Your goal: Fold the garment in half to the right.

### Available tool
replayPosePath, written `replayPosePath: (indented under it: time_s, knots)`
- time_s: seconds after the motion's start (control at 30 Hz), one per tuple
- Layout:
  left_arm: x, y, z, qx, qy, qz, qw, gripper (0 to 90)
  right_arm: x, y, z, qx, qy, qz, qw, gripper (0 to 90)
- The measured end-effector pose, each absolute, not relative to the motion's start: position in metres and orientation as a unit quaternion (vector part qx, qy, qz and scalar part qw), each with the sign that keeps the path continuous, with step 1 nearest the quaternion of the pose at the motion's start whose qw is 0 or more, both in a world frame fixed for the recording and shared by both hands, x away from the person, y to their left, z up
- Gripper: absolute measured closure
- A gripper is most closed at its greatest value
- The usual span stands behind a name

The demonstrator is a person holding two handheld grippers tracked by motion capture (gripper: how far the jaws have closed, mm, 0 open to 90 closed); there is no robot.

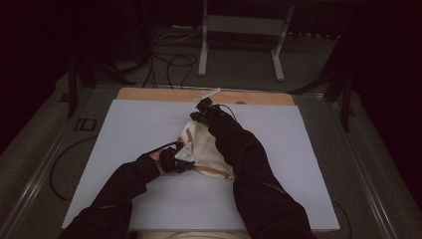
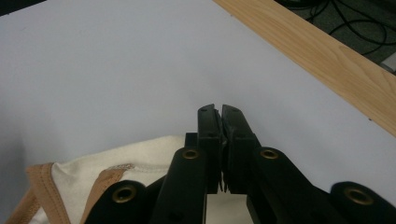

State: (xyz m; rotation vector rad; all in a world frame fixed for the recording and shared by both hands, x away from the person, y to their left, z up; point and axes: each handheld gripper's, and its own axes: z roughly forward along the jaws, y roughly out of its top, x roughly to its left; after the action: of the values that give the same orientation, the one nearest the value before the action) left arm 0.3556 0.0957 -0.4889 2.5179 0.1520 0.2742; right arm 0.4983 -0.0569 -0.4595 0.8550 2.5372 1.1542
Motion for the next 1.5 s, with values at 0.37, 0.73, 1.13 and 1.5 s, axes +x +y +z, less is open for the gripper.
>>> replayPosePath:
  time_s: [0.37,0.73,1.13,1.5]
  knots:
    - [0.357,0.087,-0.481,0.949,0.046,0.103,0.293,86.2,0.494,-0.073,-0.449,0.296,0.859,0.399,0.124,87.8]
    - [0.359,0.076,-0.474,0.95,0.033,0.104,0.291,86.2,0.492,-0.089,-0.442,0.3,0.853,0.405,0.132,87.8]
    - [0.361,0.062,-0.468,0.952,0.023,0.099,0.288,86.2,0.489,-0.107,-0.437,0.305,0.849,0.41,0.139,87.8]
    - [0.361,0.044,-0.462,0.954,0.004,0.099,0.282,86.1,0.487,-0.127,-0.436,0.311,0.843,0.414,0.144,87.8]
